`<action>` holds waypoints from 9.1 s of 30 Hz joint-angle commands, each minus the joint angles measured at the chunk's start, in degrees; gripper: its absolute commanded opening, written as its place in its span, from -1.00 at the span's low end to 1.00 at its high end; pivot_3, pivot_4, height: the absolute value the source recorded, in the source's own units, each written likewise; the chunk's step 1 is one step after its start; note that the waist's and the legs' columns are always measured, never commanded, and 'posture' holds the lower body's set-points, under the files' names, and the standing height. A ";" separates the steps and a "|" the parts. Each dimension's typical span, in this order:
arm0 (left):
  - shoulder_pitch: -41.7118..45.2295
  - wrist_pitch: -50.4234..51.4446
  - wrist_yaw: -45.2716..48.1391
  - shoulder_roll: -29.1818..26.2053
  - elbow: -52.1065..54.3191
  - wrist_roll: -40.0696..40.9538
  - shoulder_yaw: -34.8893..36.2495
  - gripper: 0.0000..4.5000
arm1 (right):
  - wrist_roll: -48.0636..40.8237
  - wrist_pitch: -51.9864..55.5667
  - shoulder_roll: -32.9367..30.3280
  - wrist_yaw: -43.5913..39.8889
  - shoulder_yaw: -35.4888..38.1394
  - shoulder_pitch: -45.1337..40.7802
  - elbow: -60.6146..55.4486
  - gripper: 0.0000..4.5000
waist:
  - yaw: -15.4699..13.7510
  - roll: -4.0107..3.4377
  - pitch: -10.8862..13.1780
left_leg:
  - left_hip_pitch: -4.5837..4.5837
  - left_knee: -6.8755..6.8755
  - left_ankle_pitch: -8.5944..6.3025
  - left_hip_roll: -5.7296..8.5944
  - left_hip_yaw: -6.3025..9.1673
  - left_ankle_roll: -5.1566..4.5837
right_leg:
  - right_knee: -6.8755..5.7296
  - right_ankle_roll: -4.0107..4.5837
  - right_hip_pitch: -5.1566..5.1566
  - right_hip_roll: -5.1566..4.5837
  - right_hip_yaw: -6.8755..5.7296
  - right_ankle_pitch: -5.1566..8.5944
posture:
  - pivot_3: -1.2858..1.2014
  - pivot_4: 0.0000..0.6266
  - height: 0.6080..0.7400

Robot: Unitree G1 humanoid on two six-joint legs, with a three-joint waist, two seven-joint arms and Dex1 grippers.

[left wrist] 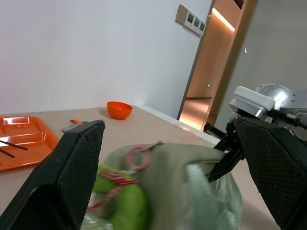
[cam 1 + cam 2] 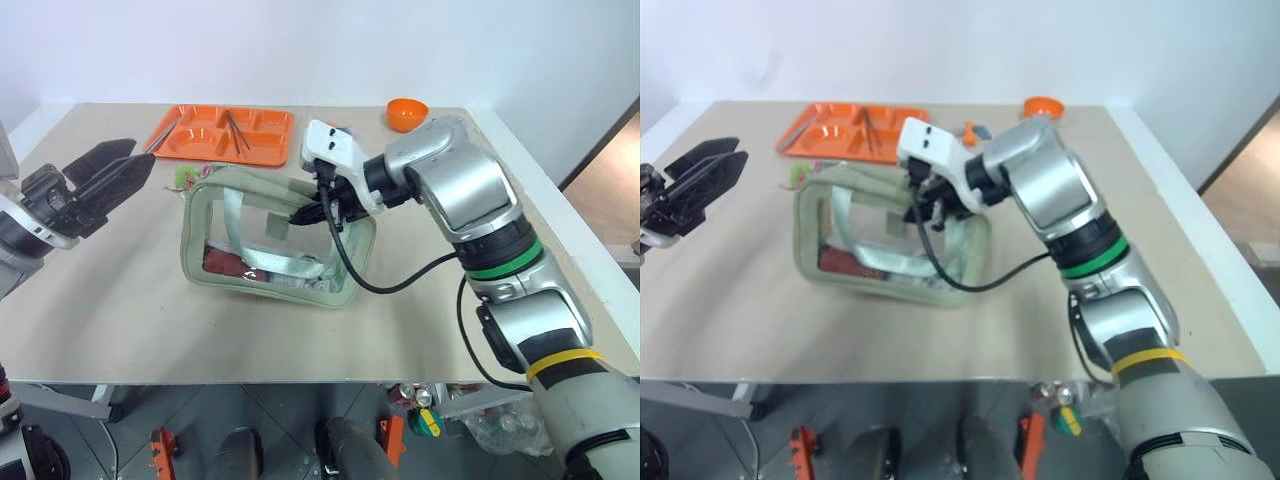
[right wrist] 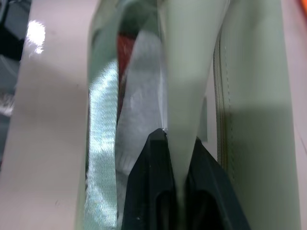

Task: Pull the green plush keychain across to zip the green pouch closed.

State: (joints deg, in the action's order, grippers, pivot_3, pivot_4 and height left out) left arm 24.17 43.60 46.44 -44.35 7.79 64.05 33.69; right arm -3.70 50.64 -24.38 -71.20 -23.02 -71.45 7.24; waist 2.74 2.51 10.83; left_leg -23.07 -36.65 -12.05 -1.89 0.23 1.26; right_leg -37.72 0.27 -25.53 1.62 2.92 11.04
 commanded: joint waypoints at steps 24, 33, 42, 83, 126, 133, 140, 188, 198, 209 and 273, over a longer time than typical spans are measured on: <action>-0.99 -1.32 3.68 -3.17 -6.59 -2.87 0.37 1.00 | -21.37 1.05 -20.51 -5.64 17.15 8.81 -13.40 0.98 | 0.02 0.00 0.00 | -0.01 0.08 -0.02 0.04 0.03 -0.03 | 0.03 -0.02 0.00 -0.02 -0.03 0.13 | 0.03 -0.52 1.00; -4.07 -1.71 7.96 -6.27 -10.49 -5.63 -0.14 1.00 | -31.70 13.90 -25.13 2.73 24.61 19.25 -31.00 0.98 | -0.04 -0.01 0.01 | -0.05 0.16 -0.05 0.00 -0.05 -0.03 | -0.12 0.10 -0.22 0.01 0.05 0.25 | 0.03 -0.52 1.00; -1.94 -1.84 9.02 -5.11 -12.69 -7.23 -1.26 1.00 | -34.48 17.04 -21.52 12.65 19.45 26.28 -37.73 0.98 | 0.07 0.00 0.00 | -0.02 0.10 -0.05 -0.01 -0.16 -0.03 | -0.13 0.07 -0.23 -0.01 0.11 0.21 | 0.03 -0.52 1.00; -4.58 -0.85 5.59 -3.36 -9.27 -6.94 1.46 1.00 | -21.68 -3.88 -27.44 8.99 10.12 23.75 -22.39 -0.98 | -0.01 0.02 -0.01 | -0.17 0.08 -0.07 0.06 -0.25 -0.03 | -0.24 -0.02 -0.40 -0.04 0.26 0.24 | 0.03 -0.52 1.00; -3.55 -1.85 4.26 4.89 -13.30 -17.18 -10.64 -0.42 | -17.36 -5.00 -24.65 6.12 11.37 23.33 -19.98 -1.00 | 0.07 0.04 -0.02 | -0.05 0.08 -0.09 -0.09 -0.34 -0.03 | -0.37 0.08 -0.45 0.13 0.34 0.23 | 0.03 -0.52 1.00; -3.75 -1.69 4.03 5.12 -10.68 -16.74 -10.71 -0.99 | -17.26 -4.88 -24.39 6.16 11.12 23.21 -19.79 -1.00 | 0.02 0.04 -0.02 | -0.06 0.07 -0.09 -0.07 -0.32 -0.02 | -0.37 0.06 -0.43 0.11 0.32 0.22 | 0.03 -0.52 1.00; -0.50 -0.51 5.03 1.22 -10.07 -13.54 -6.33 -0.99 | -16.90 -5.37 -24.01 5.86 10.67 22.79 -19.00 -1.00 | 0.05 0.04 -0.02 | -0.10 0.04 -0.09 -0.06 -0.29 -0.02 | -0.37 0.04 -0.44 0.11 0.31 0.21 | 0.03 -0.52 1.00; 17.38 -1.44 18.59 -7.51 -5.85 -24.61 -23.54 0.99 | -16.62 -4.47 -21.56 7.99 11.50 23.25 -20.27 -1.00 | 0.37 0.04 -0.02 | -0.09 0.00 -0.08 -0.01 -0.30 -0.02 | -0.41 -0.03 -0.43 0.15 0.40 0.19 | 0.03 -0.52 1.00; 17.54 2.25 16.59 -7.04 -5.64 -18.41 -17.10 0.99 | -16.61 -4.48 -21.42 7.79 11.43 22.90 -20.37 -1.00 | 0.44 0.04 -0.02 | -0.09 0.01 -0.09 -0.04 -0.30 -0.02 | -0.41 -0.02 -0.45 0.18 0.40 0.19 | 0.03 -0.52 1.00; -2.74 5.10 17.44 -10.51 -0.19 -14.10 -5.22 0.99 | -16.40 -4.90 -21.54 7.46 11.23 22.87 -19.73 -1.00 | 0.71 0.03 -0.02 | -0.08 0.04 -0.09 -0.09 -0.31 -0.02 | -0.42 0.03 -0.47 0.15 0.35 0.22 | 0.03 -0.52 1.00; -1.24 -0.12 12.94 -3.65 -2.02 -18.65 -15.45 -1.00 | -16.57 -11.68 -26.83 5.38 18.70 17.20 -8.24 0.98 | 0.21 0.03 -0.01 | -0.10 -0.02 -0.09 0.04 -0.40 -0.02 | -0.38 -0.06 -0.45 0.05 0.46 0.18 | 0.03 -0.52 1.00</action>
State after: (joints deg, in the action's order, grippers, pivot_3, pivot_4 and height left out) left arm 22.07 44.85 59.12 -47.96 5.06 45.03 17.43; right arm -20.60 40.60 -52.10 -68.25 -8.35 -49.49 -4.40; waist 2.95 2.54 10.82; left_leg -23.16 -36.67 -12.14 -1.86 -0.20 1.24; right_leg -38.10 0.20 -25.99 1.67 3.41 11.19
